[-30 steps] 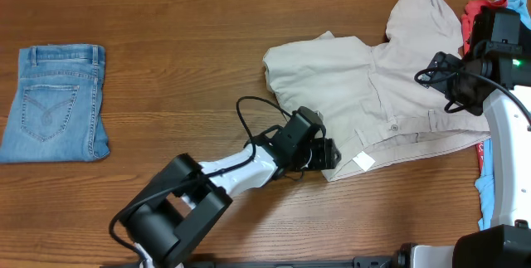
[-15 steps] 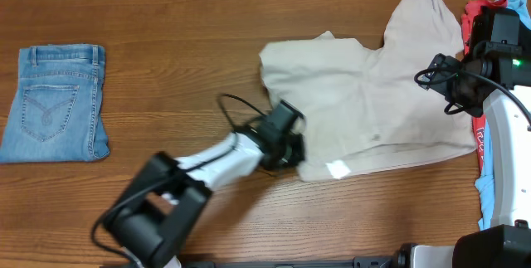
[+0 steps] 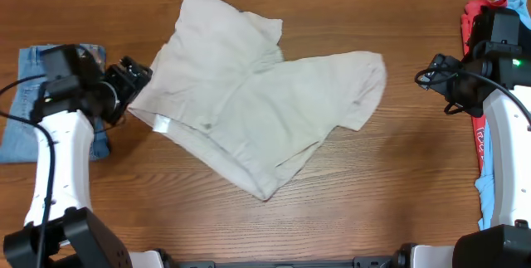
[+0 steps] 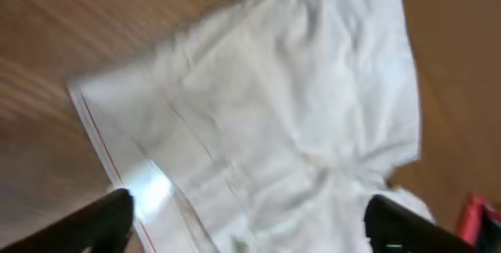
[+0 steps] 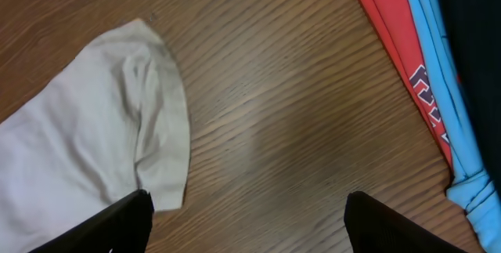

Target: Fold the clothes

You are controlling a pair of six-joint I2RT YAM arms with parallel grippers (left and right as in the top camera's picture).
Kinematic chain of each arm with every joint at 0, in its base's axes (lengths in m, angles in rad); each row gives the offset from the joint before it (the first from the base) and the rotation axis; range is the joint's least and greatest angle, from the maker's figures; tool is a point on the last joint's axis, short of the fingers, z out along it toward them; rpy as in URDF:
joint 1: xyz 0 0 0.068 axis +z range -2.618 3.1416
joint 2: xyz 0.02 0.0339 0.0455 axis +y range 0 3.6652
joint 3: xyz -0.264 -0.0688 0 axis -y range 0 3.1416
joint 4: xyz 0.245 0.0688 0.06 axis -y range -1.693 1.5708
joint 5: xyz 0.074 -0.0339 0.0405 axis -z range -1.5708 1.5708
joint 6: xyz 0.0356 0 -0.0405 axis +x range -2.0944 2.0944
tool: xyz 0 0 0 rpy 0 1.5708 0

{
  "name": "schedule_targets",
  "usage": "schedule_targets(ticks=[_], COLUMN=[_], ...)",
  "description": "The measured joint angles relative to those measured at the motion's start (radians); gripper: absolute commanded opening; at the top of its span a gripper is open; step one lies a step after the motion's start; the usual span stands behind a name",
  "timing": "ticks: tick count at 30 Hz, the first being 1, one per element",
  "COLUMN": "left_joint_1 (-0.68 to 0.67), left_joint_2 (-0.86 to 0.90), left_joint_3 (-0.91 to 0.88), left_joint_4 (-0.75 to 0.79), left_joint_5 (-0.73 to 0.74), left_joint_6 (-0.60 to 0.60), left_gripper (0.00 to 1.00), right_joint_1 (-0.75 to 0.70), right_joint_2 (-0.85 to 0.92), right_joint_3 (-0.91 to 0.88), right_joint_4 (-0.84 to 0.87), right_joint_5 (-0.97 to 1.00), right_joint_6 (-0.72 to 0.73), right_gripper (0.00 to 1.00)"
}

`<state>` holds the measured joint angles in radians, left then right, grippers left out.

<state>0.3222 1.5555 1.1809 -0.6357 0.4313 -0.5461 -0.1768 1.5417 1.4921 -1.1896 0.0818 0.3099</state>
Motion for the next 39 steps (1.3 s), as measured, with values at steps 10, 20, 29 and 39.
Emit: schedule_targets(ticks=[10,20,29,39], left_joint_1=[-0.224,-0.598,-0.852,-0.932], left_joint_2=[-0.002,-0.002,-0.002,-0.002], left_joint_3=[-0.033,-0.243,-0.337,-0.343], left_joint_4=[-0.273,-0.146,0.002,0.015], left_joint_5=[0.089,0.089,0.032,-0.079], left_joint_6=[0.082,-0.139,-0.423,-0.604], left_gripper=[1.0,1.0,0.96,0.84], right_joint_1=[0.0,0.0,0.0,0.0], right_joint_2=[0.001,0.04,0.04,0.04], right_joint_3=[-0.001,-0.009,-0.01,-0.01], right_joint_4=[0.002,0.013,0.014,0.015], right_joint_5=[-0.013,-0.048,-0.052,-0.052], right_joint_6=[-0.002,-0.023,-0.023,-0.023], right_gripper=[0.86,0.87,0.88,0.88])
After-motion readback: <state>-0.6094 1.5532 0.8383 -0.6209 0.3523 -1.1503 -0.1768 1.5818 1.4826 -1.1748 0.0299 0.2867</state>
